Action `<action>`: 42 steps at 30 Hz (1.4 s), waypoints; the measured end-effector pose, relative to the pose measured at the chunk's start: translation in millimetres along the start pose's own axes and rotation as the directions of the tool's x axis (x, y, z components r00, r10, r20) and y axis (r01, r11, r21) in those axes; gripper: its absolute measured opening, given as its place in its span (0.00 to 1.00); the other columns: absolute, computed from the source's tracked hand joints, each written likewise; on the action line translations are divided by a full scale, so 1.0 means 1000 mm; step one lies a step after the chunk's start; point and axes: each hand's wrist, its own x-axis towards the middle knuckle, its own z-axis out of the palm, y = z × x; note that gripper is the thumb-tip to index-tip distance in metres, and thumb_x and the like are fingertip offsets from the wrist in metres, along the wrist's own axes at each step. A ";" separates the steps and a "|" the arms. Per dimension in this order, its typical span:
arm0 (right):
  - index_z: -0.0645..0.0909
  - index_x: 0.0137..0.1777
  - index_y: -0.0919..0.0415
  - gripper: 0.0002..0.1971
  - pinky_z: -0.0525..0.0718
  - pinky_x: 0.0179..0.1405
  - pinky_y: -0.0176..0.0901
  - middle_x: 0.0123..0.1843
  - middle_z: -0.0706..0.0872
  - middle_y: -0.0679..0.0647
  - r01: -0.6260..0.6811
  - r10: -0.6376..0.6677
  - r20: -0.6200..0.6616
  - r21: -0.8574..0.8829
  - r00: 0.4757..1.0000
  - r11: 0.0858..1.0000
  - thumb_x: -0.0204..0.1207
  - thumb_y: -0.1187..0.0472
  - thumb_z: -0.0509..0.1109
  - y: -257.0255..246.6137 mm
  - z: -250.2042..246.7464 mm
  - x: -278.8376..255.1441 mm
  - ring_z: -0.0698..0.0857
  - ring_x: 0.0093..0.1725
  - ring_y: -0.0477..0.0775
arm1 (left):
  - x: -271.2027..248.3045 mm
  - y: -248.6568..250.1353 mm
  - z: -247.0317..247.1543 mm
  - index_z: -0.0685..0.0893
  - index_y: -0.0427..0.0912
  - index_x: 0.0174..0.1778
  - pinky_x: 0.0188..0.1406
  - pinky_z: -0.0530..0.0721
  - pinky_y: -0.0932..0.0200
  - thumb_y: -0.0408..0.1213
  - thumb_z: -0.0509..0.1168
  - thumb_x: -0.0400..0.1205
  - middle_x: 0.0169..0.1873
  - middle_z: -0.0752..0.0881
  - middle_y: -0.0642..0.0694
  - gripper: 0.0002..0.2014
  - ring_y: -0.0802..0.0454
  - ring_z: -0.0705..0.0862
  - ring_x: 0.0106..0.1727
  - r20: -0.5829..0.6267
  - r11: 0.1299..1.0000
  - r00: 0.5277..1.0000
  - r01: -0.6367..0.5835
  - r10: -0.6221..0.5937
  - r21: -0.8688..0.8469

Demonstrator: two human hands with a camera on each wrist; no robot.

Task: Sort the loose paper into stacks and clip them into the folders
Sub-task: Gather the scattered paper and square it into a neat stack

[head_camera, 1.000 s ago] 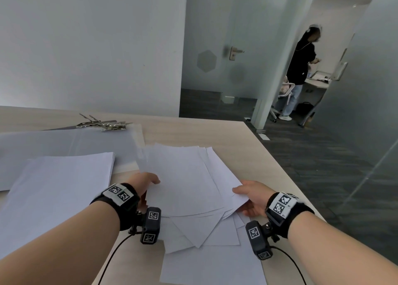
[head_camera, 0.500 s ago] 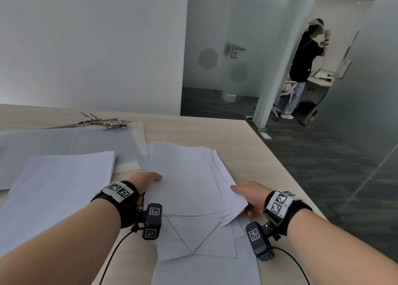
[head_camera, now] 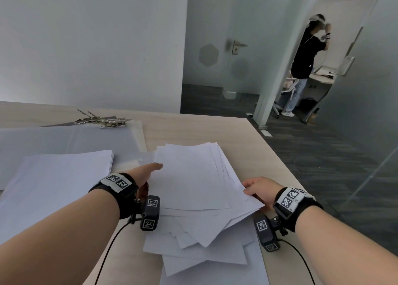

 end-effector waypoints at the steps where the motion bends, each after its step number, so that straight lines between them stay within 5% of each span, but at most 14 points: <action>1: 0.92 0.51 0.58 0.15 0.83 0.63 0.74 0.53 0.92 0.68 -0.009 0.009 0.002 0.007 1.000 1.000 0.71 0.70 0.66 0.002 -0.002 0.001 0.88 0.59 0.75 | 0.003 0.000 0.000 0.78 0.29 0.43 0.22 0.71 0.62 0.64 0.70 0.71 0.16 0.74 0.40 0.34 0.47 0.73 0.12 0.008 1.000 1.000 -0.004 0.004 0.022; 4: 0.92 0.48 0.59 0.15 0.82 0.61 0.72 0.54 0.91 0.71 -0.020 0.019 0.026 0.054 0.999 0.998 0.67 0.69 0.67 -0.001 0.003 0.002 0.89 0.52 0.72 | 0.001 0.002 0.003 0.78 0.30 0.43 0.20 0.70 0.65 0.55 0.74 0.73 0.10 0.72 0.41 0.28 0.49 0.71 0.09 0.038 0.996 0.999 -0.016 0.013 0.088; 7: 0.91 0.50 0.59 0.13 0.87 0.44 0.60 0.46 0.93 0.66 -0.025 0.024 0.027 0.045 0.999 0.999 0.75 0.71 0.66 -0.009 0.014 0.000 0.89 0.39 0.62 | -0.006 0.007 0.007 0.82 0.27 0.45 0.18 0.76 0.67 0.36 0.72 0.79 0.12 0.80 0.41 0.13 0.47 0.79 0.12 0.104 0.997 0.993 -0.063 0.059 0.037; 9: 0.89 0.53 0.59 0.11 0.79 0.26 0.42 0.36 0.90 0.57 -0.025 0.024 0.056 0.016 0.998 1.000 0.79 0.69 0.66 -0.012 0.017 -0.004 0.83 0.26 0.53 | -0.004 0.008 0.007 0.83 0.25 0.50 0.37 0.89 0.53 0.25 0.70 0.77 0.27 0.88 0.35 0.08 0.39 0.88 0.29 0.088 0.992 0.989 -0.119 0.122 -0.034; 11: 0.86 0.51 0.59 0.06 0.68 0.20 0.34 0.33 0.87 0.53 -0.031 0.030 0.061 0.011 0.998 0.999 0.80 0.64 0.68 -0.011 0.017 -0.008 0.79 0.23 0.50 | -0.003 0.008 0.005 0.84 0.28 0.53 0.55 0.87 0.35 0.20 0.70 0.73 0.42 0.88 0.30 0.12 0.30 0.89 0.47 0.035 0.983 0.983 -0.178 0.180 -0.054; 15: 0.84 0.53 0.57 0.10 0.68 0.23 0.37 0.44 0.85 0.54 0.075 -0.068 -0.127 0.049 0.990 0.996 0.78 0.52 0.73 -0.012 0.013 -0.009 0.78 0.29 0.50 | -0.013 0.012 0.002 0.85 0.35 0.50 0.55 0.86 0.29 0.17 0.70 0.70 0.48 0.89 0.29 0.15 0.28 0.89 0.50 0.045 0.932 0.944 -0.313 0.326 -0.184; 17: 0.78 0.64 0.50 0.20 0.75 0.30 0.40 0.54 0.85 0.53 0.119 -0.096 -0.219 0.091 0.971 0.989 0.75 0.45 0.75 -0.017 0.011 -0.011 0.82 0.43 0.51 | -0.022 0.019 0.000 0.85 0.35 0.55 0.55 0.85 0.30 0.19 0.73 0.64 0.50 0.89 0.29 0.22 0.29 0.88 0.50 0.055 0.885 0.912 -0.379 0.407 -0.271; 20: 0.62 0.78 0.41 0.41 0.82 0.45 0.47 0.67 0.81 0.52 0.157 -0.109 -0.195 0.246 0.975 0.956 0.68 0.41 0.80 -0.027 0.008 -0.014 0.80 0.65 0.55 | -0.035 0.029 -0.006 0.86 0.35 0.56 0.56 0.86 0.31 0.26 0.74 0.57 0.52 0.89 0.30 0.27 0.27 0.88 0.53 0.077 0.798 0.845 -0.465 0.530 -0.385; 23: 0.73 0.76 0.52 0.33 0.84 0.61 0.58 0.65 0.87 0.55 0.231 -0.194 -0.129 0.425 0.972 0.875 0.72 0.52 0.80 -0.037 0.010 -0.018 0.86 0.65 0.60 | -0.044 0.036 -0.010 0.87 0.33 0.55 0.53 0.88 0.35 0.29 0.80 0.58 0.52 0.90 0.32 0.27 0.32 0.90 0.50 0.048 0.726 0.803 -0.511 0.595 -0.461; 26: 0.82 0.68 0.60 0.18 0.86 0.60 0.59 0.62 0.90 0.61 0.385 -0.337 -0.188 0.514 0.923 0.767 0.78 0.66 0.73 -0.051 0.013 -0.025 0.89 0.60 0.64 | -0.051 0.043 -0.014 0.88 0.34 0.54 0.51 0.89 0.39 0.32 0.82 0.62 0.52 0.91 0.33 0.24 0.36 0.91 0.48 -0.004 0.657 0.773 -0.542 0.635 -0.525; 29: 0.86 0.60 0.57 0.12 0.86 0.63 0.61 0.60 0.91 0.61 0.537 -0.436 -0.314 0.477 0.844 0.696 0.78 0.69 0.72 -0.065 0.009 -0.032 0.90 0.59 0.64 | -0.057 0.052 -0.019 0.88 0.35 0.57 0.58 0.87 0.37 0.37 0.82 0.61 0.53 0.91 0.35 0.27 0.34 0.90 0.53 -0.033 0.597 0.732 -0.581 0.681 -0.554; 35: 0.83 0.63 0.57 0.14 0.89 0.56 0.48 0.58 0.92 0.55 0.695 -0.532 -0.447 0.478 0.719 0.537 0.79 0.69 0.71 -0.093 -0.002 -0.062 0.91 0.57 0.54 | -0.072 0.077 -0.030 0.88 0.41 0.55 0.47 0.89 0.52 0.37 0.82 0.64 0.51 0.92 0.40 0.23 0.42 0.91 0.50 -0.036 0.483 0.616 -0.651 0.787 -0.586; 39: 0.87 0.60 0.54 0.13 0.87 0.52 0.41 0.56 0.93 0.50 0.707 -0.575 -0.416 0.342 0.705 0.619 0.77 0.64 0.76 -0.088 0.006 -0.069 0.92 0.56 0.49 | -0.062 0.064 -0.018 0.89 0.40 0.55 0.55 0.88 0.43 0.38 0.83 0.58 0.51 0.92 0.39 0.28 0.39 0.91 0.52 0.022 0.565 0.655 -0.635 0.756 -0.527; 42: 0.86 0.63 0.57 0.16 0.85 0.61 0.48 0.59 0.92 0.52 0.703 -0.585 -0.394 0.340 0.709 0.624 0.76 0.66 0.77 -0.085 0.009 -0.065 0.90 0.60 0.53 | -0.055 0.059 -0.012 0.89 0.39 0.52 0.58 0.86 0.37 0.33 0.82 0.60 0.51 0.92 0.36 0.23 0.35 0.90 0.52 0.010 0.568 0.677 -0.610 0.736 -0.552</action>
